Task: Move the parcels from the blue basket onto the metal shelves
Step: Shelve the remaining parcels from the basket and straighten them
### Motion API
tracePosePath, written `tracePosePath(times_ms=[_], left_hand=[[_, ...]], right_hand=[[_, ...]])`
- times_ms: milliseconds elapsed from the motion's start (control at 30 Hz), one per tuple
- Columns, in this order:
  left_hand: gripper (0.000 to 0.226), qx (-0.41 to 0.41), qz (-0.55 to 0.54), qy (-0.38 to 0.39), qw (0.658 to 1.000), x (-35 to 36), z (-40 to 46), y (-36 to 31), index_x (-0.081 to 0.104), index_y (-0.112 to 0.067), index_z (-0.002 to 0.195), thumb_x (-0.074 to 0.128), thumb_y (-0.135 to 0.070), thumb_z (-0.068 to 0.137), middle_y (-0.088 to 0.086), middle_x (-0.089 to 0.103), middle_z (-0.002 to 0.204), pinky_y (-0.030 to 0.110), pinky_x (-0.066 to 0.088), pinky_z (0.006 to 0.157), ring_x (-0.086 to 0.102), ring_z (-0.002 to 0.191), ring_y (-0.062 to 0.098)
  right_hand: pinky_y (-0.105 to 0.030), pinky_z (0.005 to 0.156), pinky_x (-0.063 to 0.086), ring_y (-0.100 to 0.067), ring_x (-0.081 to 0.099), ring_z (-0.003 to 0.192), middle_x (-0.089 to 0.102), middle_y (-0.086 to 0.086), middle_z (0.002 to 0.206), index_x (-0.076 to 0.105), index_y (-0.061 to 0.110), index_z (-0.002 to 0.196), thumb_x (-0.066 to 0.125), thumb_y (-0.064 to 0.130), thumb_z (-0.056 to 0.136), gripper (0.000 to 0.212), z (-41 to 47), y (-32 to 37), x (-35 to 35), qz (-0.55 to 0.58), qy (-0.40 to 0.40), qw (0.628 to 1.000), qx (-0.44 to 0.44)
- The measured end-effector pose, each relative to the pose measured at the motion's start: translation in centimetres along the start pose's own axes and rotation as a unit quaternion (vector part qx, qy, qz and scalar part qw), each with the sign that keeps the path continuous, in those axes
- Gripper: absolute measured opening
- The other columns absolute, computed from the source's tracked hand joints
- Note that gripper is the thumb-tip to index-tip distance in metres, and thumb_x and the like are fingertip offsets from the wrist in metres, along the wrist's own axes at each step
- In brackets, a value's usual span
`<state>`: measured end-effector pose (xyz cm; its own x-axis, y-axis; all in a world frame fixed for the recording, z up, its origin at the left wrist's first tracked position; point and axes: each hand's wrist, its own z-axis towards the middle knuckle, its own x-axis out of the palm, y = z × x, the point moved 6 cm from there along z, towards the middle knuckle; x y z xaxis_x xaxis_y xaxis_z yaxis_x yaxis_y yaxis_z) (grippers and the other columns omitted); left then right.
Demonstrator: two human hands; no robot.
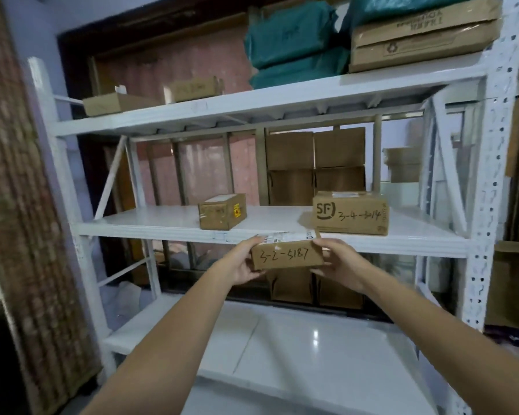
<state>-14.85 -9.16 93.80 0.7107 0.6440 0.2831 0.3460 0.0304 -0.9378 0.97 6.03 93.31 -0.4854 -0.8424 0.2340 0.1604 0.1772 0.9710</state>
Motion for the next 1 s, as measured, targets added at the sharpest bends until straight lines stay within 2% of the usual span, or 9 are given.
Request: tracePosePath(times_ms=[67,167,200,333,433,533,600,800,1000], left_hand=[[0.056,0.016,0.004,-0.017,1.000,-5.2,-0.7,-1.6,0.052,-0.014,0.125,0.076,-0.031,0.077,0.015,0.063,0.117,0.041,0.055,0.082,0.059,0.110,0.029],[0.052,0.052,0.002,-0.045,0.998,-12.7,-1.8,-4.0,0.052,-0.015,0.127,0.072,-0.032,0.082,0.014,0.064,0.120,0.044,0.054,0.089,0.060,0.111,0.028],[0.047,0.064,0.002,-0.054,0.997,-14.9,-2.2,-4.7,0.054,-0.015,0.124,0.070,-0.033,0.084,0.015,0.064,0.119,0.046,0.052,0.093,0.060,0.112,0.028],[0.038,0.094,-0.001,-0.063,0.994,-22.3,-3.2,-7.3,0.055,-0.017,0.118,0.067,-0.033,0.086,0.014,0.065,0.115,0.045,0.052,0.095,0.058,0.113,0.029],[0.042,0.116,-0.002,-0.050,0.992,-26.4,-3.1,-9.2,0.052,-0.018,0.123,0.068,-0.027,0.086,0.011,0.064,0.116,0.042,0.052,0.091,0.054,0.118,0.029],[0.042,0.129,-0.012,-0.049,0.990,-29.9,-1.6,-10.9,0.051,-0.016,0.123,0.068,-0.025,0.086,0.013,0.062,0.121,0.047,0.046,0.102,0.052,0.121,0.029],[0.041,0.141,-0.005,-0.063,0.988,-32.2,0.0,-11.9,0.052,-0.014,0.123,0.067,-0.026,0.087,0.013,0.062,0.121,0.048,0.044,0.105,0.051,0.122,0.029],[0.046,0.170,0.033,-0.124,0.977,-37.9,5.8,-16.3,0.054,-0.006,0.124,0.065,-0.032,0.088,0.015,0.063,0.122,0.038,0.049,0.099,0.056,0.118,0.029],[0.041,0.179,0.108,-0.143,0.967,-43.0,14.0,-22.1,0.057,-0.015,0.121,0.061,-0.041,0.089,0.010,0.065,0.120,0.033,0.054,0.091,0.062,0.110,0.025]], right_hand=[[-0.042,0.087,0.057,-0.031,0.063,0.111,0.067,-0.020,0.120,0.048,0.008,0.132,0.069,0.026,0.087,0.054,1.4,-0.9,5.3,0.004,-0.015,1.000,-0.002],[-0.035,0.065,0.058,-0.033,0.059,0.112,0.059,-0.023,0.128,0.044,0.006,0.136,0.069,0.020,0.087,0.056,3.5,-2.0,13.2,-0.010,-0.019,1.000,-0.009],[-0.034,0.064,0.058,-0.033,0.059,0.113,0.058,-0.023,0.129,0.043,0.006,0.136,0.069,0.019,0.087,0.057,4.2,-2.3,15.5,-0.011,-0.018,1.000,-0.011],[-0.048,0.093,0.053,-0.035,0.056,0.120,0.056,-0.021,0.132,0.041,0.008,0.136,0.066,0.016,0.089,0.053,7.1,-4.1,23.1,0.013,-0.018,1.000,-0.005],[-0.044,0.092,0.054,-0.034,0.054,0.121,0.056,-0.019,0.131,0.043,0.010,0.133,0.064,0.016,0.091,0.048,9.2,-4.7,27.4,0.010,-0.029,1.000,-0.006],[-0.046,0.092,0.055,-0.034,0.053,0.121,0.055,-0.017,0.131,0.045,0.011,0.132,0.065,0.016,0.090,0.047,12.0,-5.3,30.5,0.016,-0.044,0.999,-0.013],[-0.043,0.083,0.058,-0.033,0.055,0.118,0.056,-0.018,0.129,0.045,0.009,0.131,0.066,0.017,0.089,0.048,14.8,-5.8,32.2,0.023,-0.053,0.998,-0.019],[-0.037,0.073,0.060,-0.029,0.059,0.107,0.059,-0.015,0.121,0.048,0.012,0.125,0.070,0.023,0.086,0.046,24.6,-6.1,36.0,0.016,-0.038,0.999,-0.034],[-0.035,0.088,0.052,-0.025,0.057,0.112,0.058,-0.008,0.123,0.045,0.016,0.126,0.068,0.039,0.086,0.051,35.2,-5.3,38.7,-0.074,-0.053,0.993,-0.074]])
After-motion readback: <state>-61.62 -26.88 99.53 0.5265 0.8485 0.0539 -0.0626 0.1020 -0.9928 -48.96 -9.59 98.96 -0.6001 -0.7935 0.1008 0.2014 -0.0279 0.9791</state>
